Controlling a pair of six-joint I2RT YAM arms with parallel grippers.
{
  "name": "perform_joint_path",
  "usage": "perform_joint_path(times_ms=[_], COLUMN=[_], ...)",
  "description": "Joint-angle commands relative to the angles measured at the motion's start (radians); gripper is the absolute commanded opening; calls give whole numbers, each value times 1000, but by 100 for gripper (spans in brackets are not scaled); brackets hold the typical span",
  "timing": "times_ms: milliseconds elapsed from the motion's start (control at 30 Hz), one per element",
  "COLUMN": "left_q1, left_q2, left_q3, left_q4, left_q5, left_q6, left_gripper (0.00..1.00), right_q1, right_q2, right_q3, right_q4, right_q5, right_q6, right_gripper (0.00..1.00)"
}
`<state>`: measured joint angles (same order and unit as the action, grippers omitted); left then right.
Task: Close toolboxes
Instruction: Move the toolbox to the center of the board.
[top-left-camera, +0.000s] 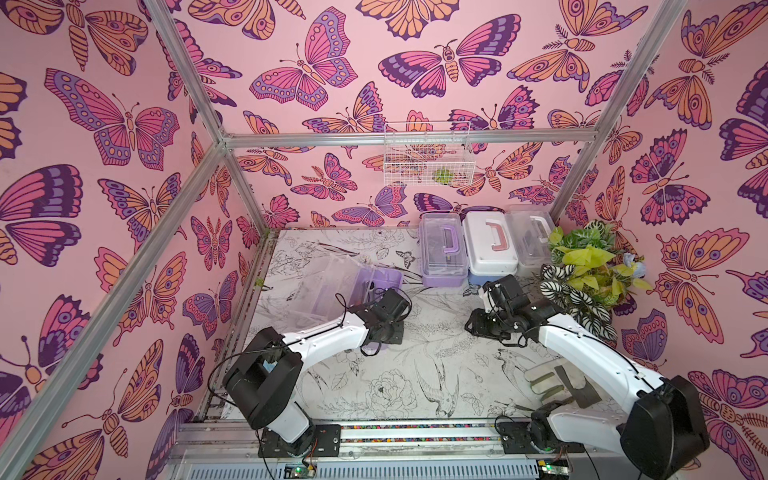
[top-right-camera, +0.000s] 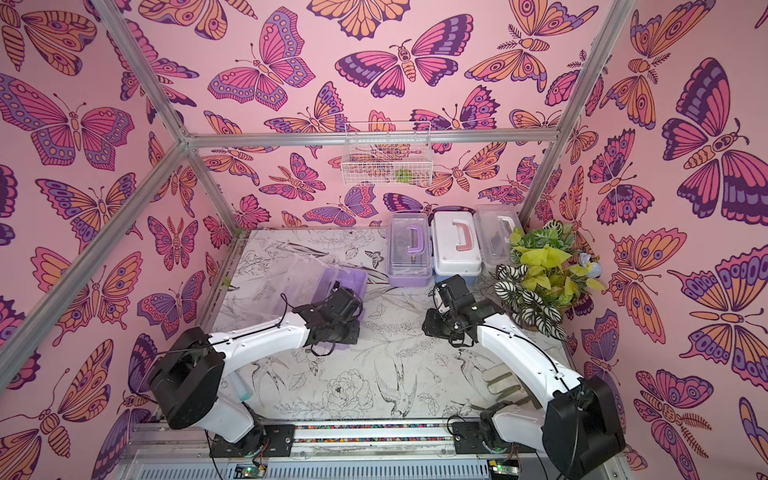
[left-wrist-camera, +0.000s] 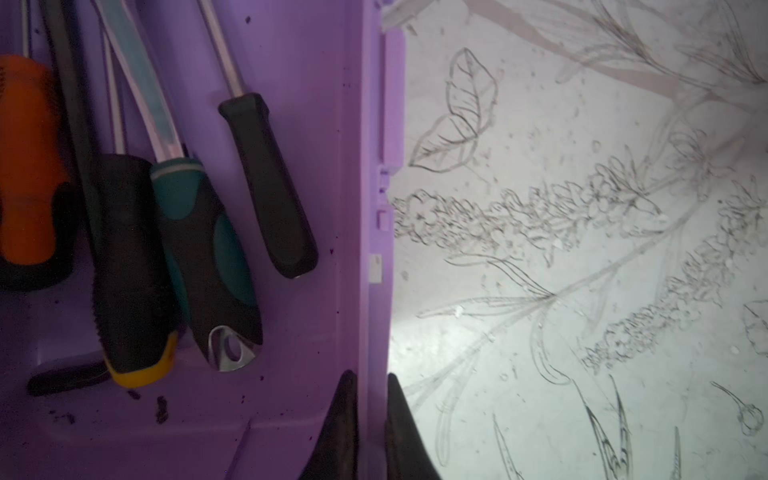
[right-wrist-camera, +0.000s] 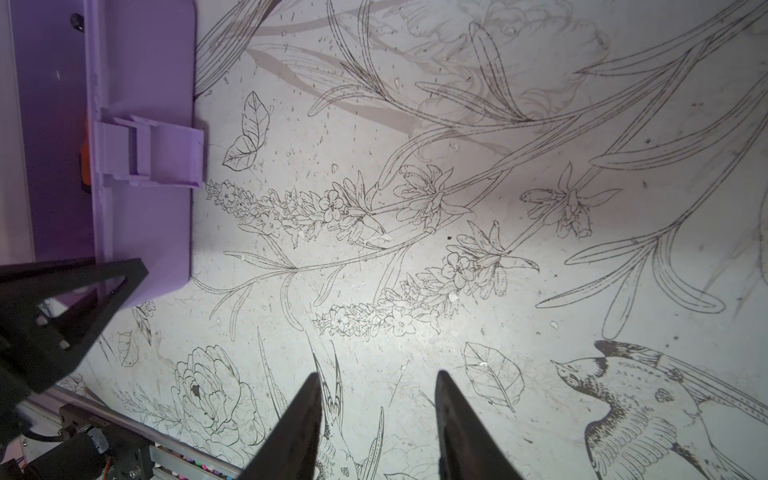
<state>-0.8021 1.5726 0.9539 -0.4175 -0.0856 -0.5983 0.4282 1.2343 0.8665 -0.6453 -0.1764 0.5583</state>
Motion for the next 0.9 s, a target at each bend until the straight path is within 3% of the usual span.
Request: perform_joint_path(times_ms=[0, 267, 533, 700, 867], left_q1=[-90, -197, -200, -133, 62], left_q2=[28, 132, -7, -159, -345], left_q3=[8, 127, 117, 108, 109], left_q4=[20, 114, 92, -34, -200], left_q5=[110, 206, 211, 190, 186], left_q6=[-122, -138, -95, -21, 78], left_gripper=[28, 67, 87, 92, 94], right_q1=[1, 0, 0, 19, 191], right_q2=[3, -6, -5, 7, 106], right_q3=[-11, -9, -8, 3, 85], right_q4=[4, 3, 34, 73, 78], right_q5=[16, 18, 14, 8, 88], right_q6=[18, 24, 41, 40, 61], right_gripper=[46, 46, 46, 46, 47])
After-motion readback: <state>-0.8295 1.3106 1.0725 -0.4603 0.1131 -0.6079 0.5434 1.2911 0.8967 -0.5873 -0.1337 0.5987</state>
